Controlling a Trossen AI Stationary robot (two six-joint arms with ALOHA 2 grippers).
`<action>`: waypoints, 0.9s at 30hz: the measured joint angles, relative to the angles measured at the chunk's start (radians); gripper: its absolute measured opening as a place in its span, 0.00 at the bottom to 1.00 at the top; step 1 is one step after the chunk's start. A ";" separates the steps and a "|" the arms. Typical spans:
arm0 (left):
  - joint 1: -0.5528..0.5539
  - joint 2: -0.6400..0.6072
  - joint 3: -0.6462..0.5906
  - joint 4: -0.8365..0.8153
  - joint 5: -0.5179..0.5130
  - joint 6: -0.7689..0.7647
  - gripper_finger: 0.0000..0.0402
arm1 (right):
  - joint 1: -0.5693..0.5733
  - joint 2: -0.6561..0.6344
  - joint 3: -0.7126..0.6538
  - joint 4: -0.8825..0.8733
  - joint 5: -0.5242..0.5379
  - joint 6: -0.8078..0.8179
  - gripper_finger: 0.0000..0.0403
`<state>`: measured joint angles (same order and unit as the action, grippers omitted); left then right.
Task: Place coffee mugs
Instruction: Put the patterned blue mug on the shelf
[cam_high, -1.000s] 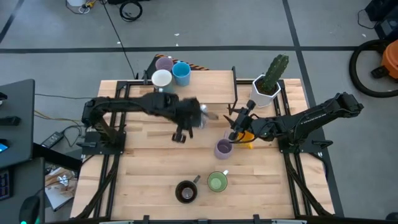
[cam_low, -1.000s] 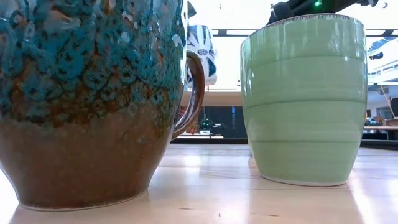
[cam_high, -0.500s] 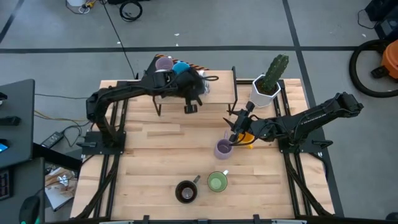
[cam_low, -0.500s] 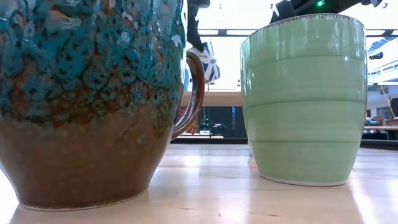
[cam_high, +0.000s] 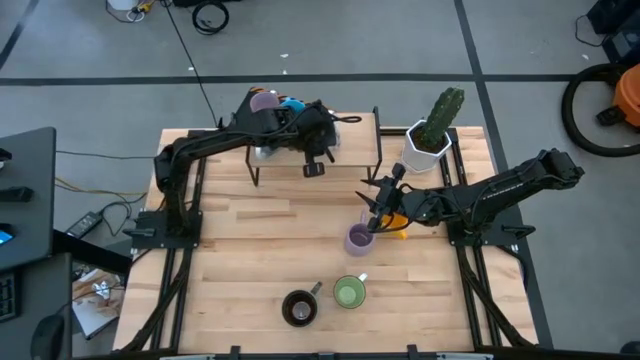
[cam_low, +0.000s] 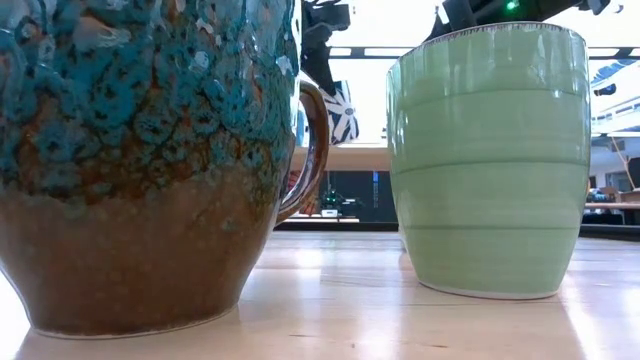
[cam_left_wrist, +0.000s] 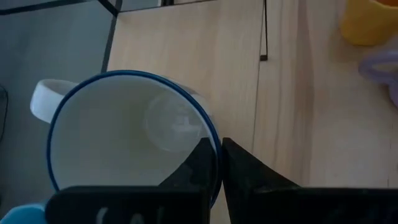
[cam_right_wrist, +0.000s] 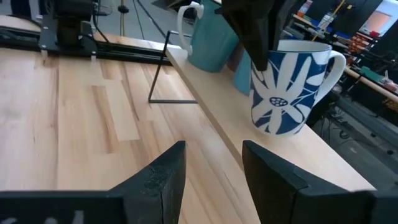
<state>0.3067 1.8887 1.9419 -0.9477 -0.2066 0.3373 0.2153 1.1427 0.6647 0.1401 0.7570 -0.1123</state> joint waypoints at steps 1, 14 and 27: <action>0.000 0.008 0.013 -0.011 0.000 0.003 0.06 | 0.000 0.000 0.000 -0.002 0.000 0.001 0.41; 0.069 0.015 0.027 -0.014 0.013 0.013 0.06 | 0.000 0.000 0.000 -0.003 0.000 0.009 0.41; 0.056 0.026 0.028 -0.061 0.036 0.010 0.07 | 0.000 0.001 0.000 -0.004 -0.004 0.012 0.41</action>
<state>0.3626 1.9148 1.9703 -1.0086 -0.1707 0.3471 0.2153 1.1434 0.6647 0.1364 0.7533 -0.1003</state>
